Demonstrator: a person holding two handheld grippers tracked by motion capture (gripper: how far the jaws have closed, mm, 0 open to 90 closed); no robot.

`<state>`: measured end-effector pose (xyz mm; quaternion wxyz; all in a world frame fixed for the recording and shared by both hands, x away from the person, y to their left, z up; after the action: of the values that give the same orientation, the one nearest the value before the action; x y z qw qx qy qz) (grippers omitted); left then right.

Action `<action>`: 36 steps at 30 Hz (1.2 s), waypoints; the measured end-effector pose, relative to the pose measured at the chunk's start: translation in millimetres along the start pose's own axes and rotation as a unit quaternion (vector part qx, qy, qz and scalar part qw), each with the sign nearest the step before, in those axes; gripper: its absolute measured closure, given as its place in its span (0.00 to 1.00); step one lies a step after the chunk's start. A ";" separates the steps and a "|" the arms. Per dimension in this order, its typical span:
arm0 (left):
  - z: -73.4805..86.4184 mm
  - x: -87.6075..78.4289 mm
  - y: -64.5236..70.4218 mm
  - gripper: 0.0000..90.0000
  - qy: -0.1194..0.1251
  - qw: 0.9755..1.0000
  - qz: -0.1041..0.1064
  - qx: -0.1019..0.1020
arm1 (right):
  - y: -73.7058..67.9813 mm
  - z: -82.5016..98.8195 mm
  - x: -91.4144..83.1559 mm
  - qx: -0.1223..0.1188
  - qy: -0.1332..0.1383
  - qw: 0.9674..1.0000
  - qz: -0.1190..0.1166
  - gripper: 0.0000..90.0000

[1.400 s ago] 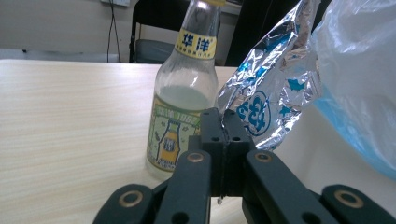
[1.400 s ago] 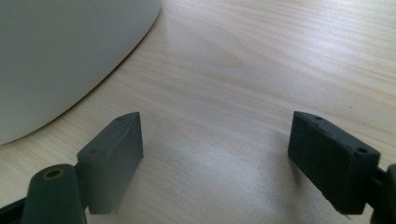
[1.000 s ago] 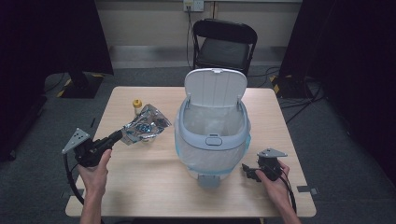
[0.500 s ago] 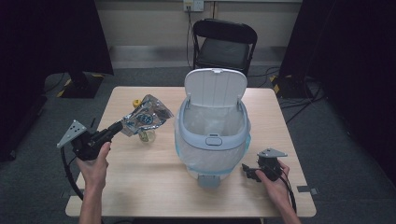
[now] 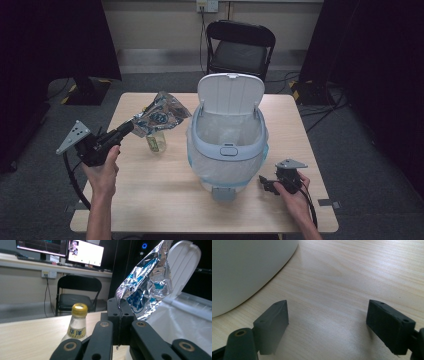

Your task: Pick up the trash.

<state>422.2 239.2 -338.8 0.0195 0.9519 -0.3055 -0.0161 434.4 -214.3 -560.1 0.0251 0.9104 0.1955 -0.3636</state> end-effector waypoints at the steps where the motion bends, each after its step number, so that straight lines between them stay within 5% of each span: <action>1: -2.5 -0.8 0.6 1.00 0.003 1.000 -0.002 -0.001 | 0.0 0.0 0.0 0.000 0.000 1.000 0.000 0.19; 17: -34.9 -14.1 2.7 1.00 0.037 0.999 0.000 0.010 | 0.0 0.0 0.0 0.000 0.000 1.000 0.000 0.19; 36: -72.4 -1.5 34.3 1.00 0.059 0.997 0.045 0.029 | 0.0 0.0 0.0 0.000 0.000 1.000 0.000 0.19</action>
<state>404.1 214.2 -264.9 0.0103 0.9365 -0.3469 0.0504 434.4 -214.4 -560.0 0.0253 0.9105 0.1955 -0.3636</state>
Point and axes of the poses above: each handheld gripper's, and its own axes: x roughly forward along the jaws, z roughly out of its underside, y roughly to its right, the point moved 9 cm from there along x, roughly forward along the jaws, and after that the axes turned 8 degrees about x, right-handed, at the moved point
